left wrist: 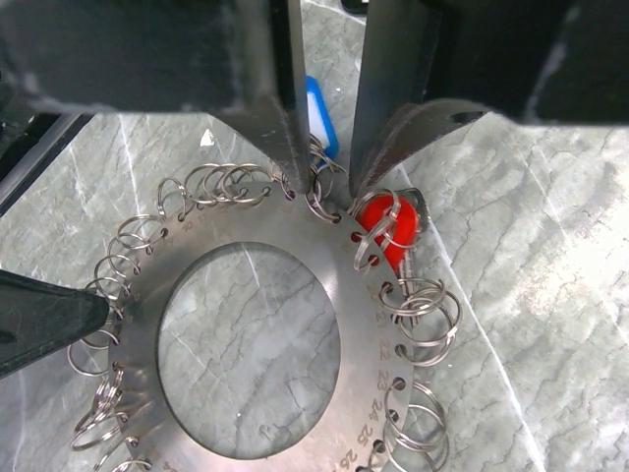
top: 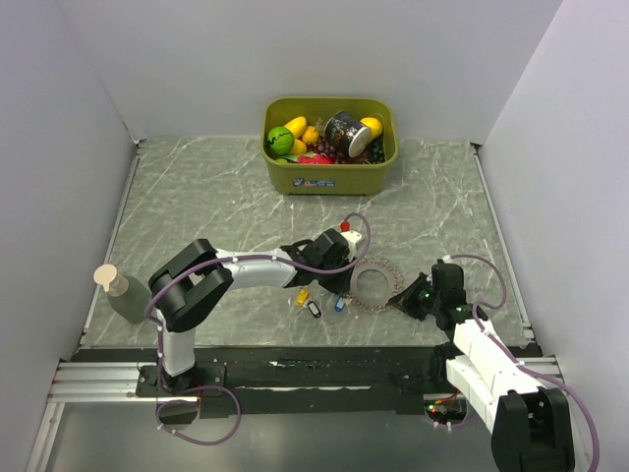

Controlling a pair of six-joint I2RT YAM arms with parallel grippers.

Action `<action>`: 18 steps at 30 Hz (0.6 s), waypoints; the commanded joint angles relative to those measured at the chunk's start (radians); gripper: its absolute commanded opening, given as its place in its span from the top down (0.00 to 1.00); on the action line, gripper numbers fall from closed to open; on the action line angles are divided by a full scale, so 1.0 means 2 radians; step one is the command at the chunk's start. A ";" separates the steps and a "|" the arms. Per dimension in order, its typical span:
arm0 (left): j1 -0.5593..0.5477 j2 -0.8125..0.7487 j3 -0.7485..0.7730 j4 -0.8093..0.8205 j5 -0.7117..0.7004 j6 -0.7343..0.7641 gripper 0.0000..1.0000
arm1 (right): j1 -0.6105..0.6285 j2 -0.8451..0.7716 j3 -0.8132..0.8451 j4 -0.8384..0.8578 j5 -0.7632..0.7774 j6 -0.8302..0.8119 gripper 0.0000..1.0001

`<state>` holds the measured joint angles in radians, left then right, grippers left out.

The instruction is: Put the keys on the keyring

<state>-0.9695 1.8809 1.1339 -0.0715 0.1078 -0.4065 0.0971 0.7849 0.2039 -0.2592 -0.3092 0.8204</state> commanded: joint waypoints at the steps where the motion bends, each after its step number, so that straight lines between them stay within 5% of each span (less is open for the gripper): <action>1: -0.003 0.001 0.008 0.013 -0.002 0.003 0.74 | -0.002 0.001 0.017 0.005 -0.003 -0.008 1.00; 6: -0.003 0.006 0.013 0.010 -0.006 0.003 0.84 | -0.001 0.002 0.023 0.001 -0.004 -0.015 1.00; 9: -0.003 0.004 0.011 0.013 -0.012 0.000 0.99 | -0.002 -0.001 0.026 -0.001 -0.006 -0.019 1.00; 18: -0.003 -0.022 0.003 0.026 0.007 0.010 0.99 | -0.002 -0.017 0.052 -0.012 -0.017 -0.076 1.00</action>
<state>-0.9703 1.8805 1.1339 -0.0498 0.1074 -0.4049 0.0971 0.7784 0.2344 -0.2806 -0.3210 0.7624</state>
